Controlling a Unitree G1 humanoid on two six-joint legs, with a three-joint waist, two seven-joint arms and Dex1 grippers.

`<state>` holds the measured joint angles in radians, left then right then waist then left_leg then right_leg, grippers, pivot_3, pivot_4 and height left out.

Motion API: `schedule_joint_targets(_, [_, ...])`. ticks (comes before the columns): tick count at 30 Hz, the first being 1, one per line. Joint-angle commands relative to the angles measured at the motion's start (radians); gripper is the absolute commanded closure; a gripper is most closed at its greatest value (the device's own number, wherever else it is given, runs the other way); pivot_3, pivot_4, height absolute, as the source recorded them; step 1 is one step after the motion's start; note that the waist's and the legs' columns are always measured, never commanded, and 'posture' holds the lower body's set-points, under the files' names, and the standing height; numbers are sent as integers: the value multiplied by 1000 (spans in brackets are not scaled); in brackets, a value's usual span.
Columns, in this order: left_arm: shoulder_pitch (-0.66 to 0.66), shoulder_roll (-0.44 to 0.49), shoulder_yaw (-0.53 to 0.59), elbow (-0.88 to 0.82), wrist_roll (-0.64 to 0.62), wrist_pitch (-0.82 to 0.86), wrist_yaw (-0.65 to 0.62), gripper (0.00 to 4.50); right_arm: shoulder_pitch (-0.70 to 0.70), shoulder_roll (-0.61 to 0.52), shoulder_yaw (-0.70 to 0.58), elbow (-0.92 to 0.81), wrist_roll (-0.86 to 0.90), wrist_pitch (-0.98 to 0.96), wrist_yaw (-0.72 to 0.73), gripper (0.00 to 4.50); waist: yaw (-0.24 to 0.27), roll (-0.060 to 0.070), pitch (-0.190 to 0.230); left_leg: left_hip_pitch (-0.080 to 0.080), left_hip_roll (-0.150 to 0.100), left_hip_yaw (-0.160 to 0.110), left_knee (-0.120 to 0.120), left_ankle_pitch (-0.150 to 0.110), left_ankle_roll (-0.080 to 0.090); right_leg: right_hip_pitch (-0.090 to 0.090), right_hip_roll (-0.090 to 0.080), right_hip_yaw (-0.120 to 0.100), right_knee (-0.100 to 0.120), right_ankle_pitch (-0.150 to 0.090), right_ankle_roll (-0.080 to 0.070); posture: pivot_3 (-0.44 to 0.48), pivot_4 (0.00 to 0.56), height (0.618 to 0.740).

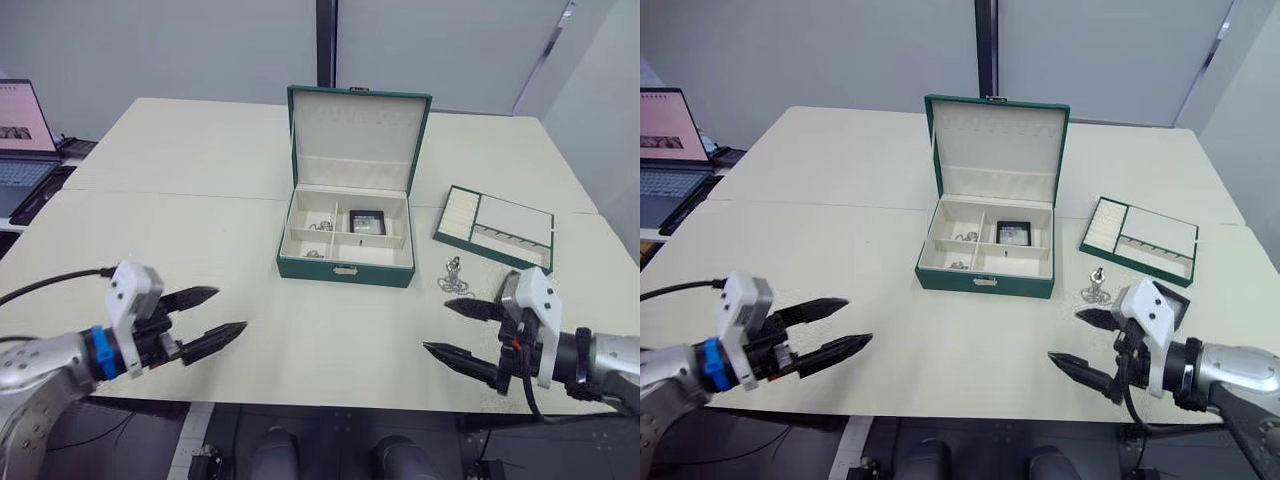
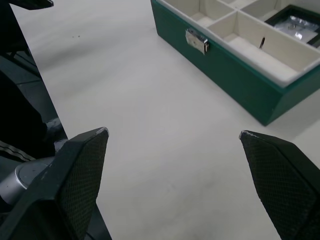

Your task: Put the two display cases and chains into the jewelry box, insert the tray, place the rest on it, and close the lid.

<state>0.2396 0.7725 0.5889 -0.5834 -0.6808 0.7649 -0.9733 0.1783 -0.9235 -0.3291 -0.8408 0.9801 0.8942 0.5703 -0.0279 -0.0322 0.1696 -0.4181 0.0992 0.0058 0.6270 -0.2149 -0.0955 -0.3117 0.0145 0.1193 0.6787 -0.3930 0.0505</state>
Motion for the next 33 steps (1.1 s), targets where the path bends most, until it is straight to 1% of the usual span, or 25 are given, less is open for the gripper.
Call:
schedule_joint_targets(1, [89, 0, 73, 11, 31, -126, -70, 53, 58, 13, -16, -43, -32, -48, 26, 0, -1, 0, 0, 0, 0, 0, 0, 0, 0, 0, 0, 0, 0, 0, 0, 0, 150, 740])
schedule_joint_targets(5, [154, 9, 93, 39, 37, -183, -105, 53, 89, 27, -2, -38, -62, -74, 35, 0, -3, 0, 0, 1, 0, 0, 0, 0, 0, -4, 0, 0, 0, 0, 0, 0, 150, 740])
schedule_joint_targets(10, [144, 42, 88, 51, 17, -186, -111, 53, 75, 30, 20, -24, -82, -86, 46, 0, -3, -1, 0, 1, 0, 0, 0, 0, 0, -5, 0, 0, 0, 0, 0, 0, 150, 740])
schedule_joint_targets(12, [125, 78, 83, 37, -25, -150, -125, 53, 64, 30, 30, -13, -90, -88, 50, 0, -3, -1, 0, 1, 0, 0, 0, 0, 0, -5, 0, 0, 0, 0, 0, 0, 150, 740])
schedule_joint_targets(14, [93, 124, 81, 16, -74, -121, -145, 53, 58, 25, 33, 1, -99, -91, 61, 0, -2, -1, 0, 1, 0, 0, 0, 0, 0, -5, 0, 0, 0, 0, 0, 0, 150, 740])
schedule_joint_targets(16, [36, 163, 71, -1, -137, -79, -135, 53, 53, 17, 27, 17, -105, -93, 73, 0, -1, -1, 0, 1, 0, 0, 0, 0, 0, -5, 0, 0, 0, 0, 0, 0, 150, 740])
schedule_joint_targets(18, [-41, 202, 42, -12, -221, -27, -128, 53, 49, 7, 18, 34, -115, -93, 87, 0, -1, 0, 0, 1, 0, 0, 0, 0, 0, -5, 0, 0, 0, 0, 0, 0, 150, 740])
schedule_joint_targets(20, [-107, 221, -3, -23, -254, -28, -135, 53, 48, 1, 8, 48, -126, -95, 95, 0, -2, 0, 0, 1, 0, 0, 0, 0, 0, -5, 0, 0, 0, 0, 0, 0, 150, 740])
schedule_joint_targets(26, [-201, 210, -89, -22, -265, -58, -141, 53, 55, 4, -6, 61, -152, -102, 105, 0, -6, 0, 0, 0, 0, 1, -1, 0, 0, -2, 1, 2, 1, 0, 0, 0, 150, 740])
schedule_joint_targets(31, [-244, 207, -130, -17, -262, -72, -134, 53, 54, 7, -19, 61, -158, -100, 108, 0, -3, 0, 0, 0, 0, 1, 0, 0, 0, -1, 1, 2, 0, 0, 0, 0, 150, 740])
schedule_joint_targets(33, [-256, 204, -138, -15, -261, -77, -127, 53, 48, -9, -41, 72, -163, -88, 111, 0, -3, 0, 0, 0, 0, 1, 0, 0, 0, -1, 1, 1, 0, 0, 0, 0, 150, 740])
